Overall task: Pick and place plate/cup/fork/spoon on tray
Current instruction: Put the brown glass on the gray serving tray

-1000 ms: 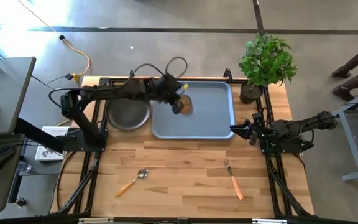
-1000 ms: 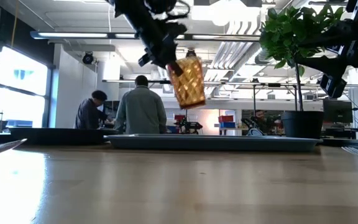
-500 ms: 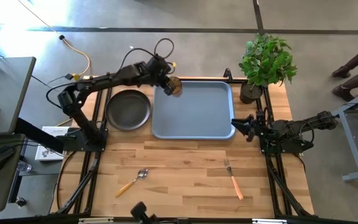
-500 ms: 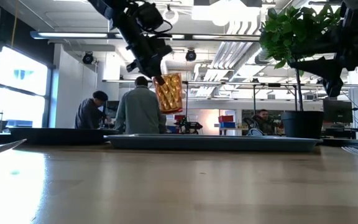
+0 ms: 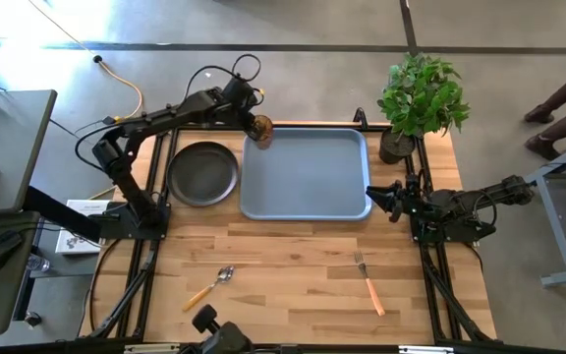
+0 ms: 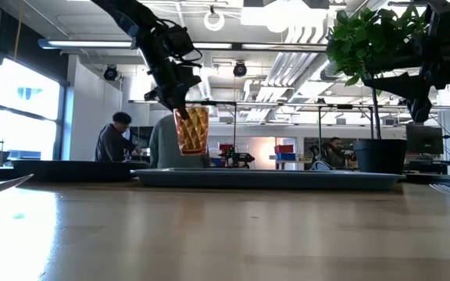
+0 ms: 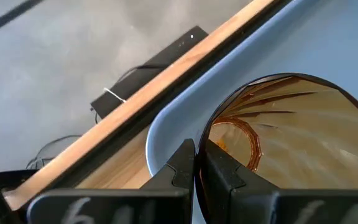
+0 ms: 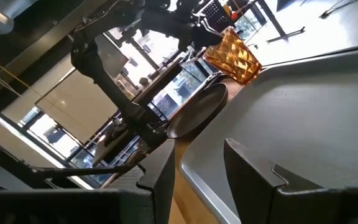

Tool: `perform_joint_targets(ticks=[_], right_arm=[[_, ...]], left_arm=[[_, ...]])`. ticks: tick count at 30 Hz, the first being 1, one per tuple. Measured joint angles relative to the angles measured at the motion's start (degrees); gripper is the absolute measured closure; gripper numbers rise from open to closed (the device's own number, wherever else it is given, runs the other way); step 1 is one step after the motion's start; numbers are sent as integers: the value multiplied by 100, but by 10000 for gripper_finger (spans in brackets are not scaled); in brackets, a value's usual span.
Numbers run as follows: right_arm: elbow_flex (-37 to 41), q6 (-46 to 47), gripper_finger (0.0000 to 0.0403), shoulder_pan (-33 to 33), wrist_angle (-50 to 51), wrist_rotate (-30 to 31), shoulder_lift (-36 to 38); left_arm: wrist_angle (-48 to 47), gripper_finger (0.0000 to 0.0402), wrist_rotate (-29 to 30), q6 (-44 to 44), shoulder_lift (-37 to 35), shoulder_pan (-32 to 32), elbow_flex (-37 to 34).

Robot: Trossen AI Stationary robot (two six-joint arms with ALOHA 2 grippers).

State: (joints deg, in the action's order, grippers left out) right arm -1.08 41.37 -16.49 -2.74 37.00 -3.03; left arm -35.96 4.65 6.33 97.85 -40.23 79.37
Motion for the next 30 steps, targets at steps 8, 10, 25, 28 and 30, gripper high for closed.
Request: perform_joint_targets(ticks=[8,10,25,28,30], right_arm=[[0,162,274,0,0,-5,0],[0,126,274,0,0,-5,0],[0,68,274,0,0,-39,0],[0,62,274,0,0,-59,0],[0,63,274,0,0,-61,0]], left_arm=[[-141,394,-130,168,390,11,2],[-154,394,-133,197,495,11,0],[-23,394,-156,415,806,64,20],[-14,391,-142,428,808,63,18],[-33,386,-142,484,810,63,17]])
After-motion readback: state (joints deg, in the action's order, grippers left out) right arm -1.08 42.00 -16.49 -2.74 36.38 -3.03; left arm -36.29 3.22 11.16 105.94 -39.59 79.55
